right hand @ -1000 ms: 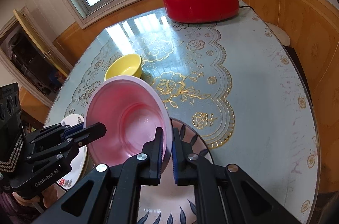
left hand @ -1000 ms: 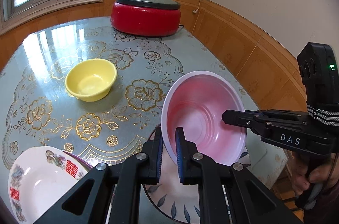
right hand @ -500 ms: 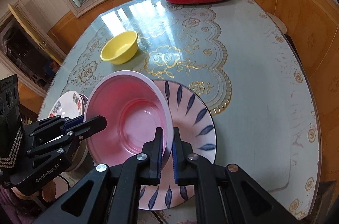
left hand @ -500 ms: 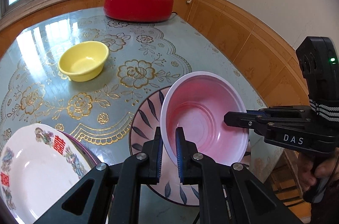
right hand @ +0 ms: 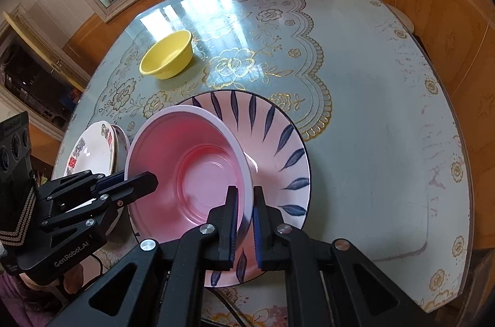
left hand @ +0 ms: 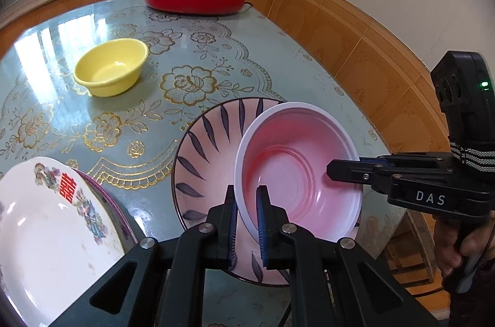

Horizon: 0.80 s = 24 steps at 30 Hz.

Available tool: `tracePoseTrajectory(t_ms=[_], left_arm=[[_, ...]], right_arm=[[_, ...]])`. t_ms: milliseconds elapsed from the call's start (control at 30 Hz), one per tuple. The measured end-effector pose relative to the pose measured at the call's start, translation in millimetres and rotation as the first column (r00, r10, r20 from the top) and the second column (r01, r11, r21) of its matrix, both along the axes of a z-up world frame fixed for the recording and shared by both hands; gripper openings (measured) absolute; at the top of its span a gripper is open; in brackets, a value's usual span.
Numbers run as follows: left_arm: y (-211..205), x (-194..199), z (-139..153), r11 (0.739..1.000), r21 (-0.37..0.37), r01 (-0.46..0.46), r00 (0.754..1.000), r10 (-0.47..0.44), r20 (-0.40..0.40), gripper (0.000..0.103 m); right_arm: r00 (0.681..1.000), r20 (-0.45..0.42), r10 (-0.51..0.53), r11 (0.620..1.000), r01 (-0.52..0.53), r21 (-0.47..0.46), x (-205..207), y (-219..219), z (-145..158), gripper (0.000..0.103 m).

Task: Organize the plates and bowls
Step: 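Carry the red bowl over the blue-striped plate and lower it inside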

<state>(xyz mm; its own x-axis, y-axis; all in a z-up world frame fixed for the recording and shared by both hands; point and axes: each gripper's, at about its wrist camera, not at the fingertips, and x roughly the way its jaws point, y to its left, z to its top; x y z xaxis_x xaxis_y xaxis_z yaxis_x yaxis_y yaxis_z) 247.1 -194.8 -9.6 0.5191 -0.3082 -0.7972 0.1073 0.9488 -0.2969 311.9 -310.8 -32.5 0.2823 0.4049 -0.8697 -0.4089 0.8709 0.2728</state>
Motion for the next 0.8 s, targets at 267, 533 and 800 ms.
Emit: tracePoseTrajectory(t_ms=[267, 533, 800], left_arm=[[-0.9, 7.5, -11.1, 1.000, 0.014, -0.010, 0.999, 0.011, -0.034, 0.011], [0.5, 11.5, -14.4, 0.999, 0.021, -0.026, 0.999, 0.027, -0.045, 0.018], [5.3, 9.1, -9.2, 0.999, 0.016, -0.052, 0.998, 0.053, -0.025, 0.025]], right_arm=[[1.000, -0.012, -0.011, 1.000, 0.011, -0.015, 4.3, 2.4, -11.6, 0.009], [1.000, -0.017, -0.015, 0.999, 0.015, -0.032, 10.1, 2.1, -17.1, 0.019], [0.999, 0.032, -0.042, 0.999, 0.042, 0.009, 18.2, -9.6, 3.3, 0.026]])
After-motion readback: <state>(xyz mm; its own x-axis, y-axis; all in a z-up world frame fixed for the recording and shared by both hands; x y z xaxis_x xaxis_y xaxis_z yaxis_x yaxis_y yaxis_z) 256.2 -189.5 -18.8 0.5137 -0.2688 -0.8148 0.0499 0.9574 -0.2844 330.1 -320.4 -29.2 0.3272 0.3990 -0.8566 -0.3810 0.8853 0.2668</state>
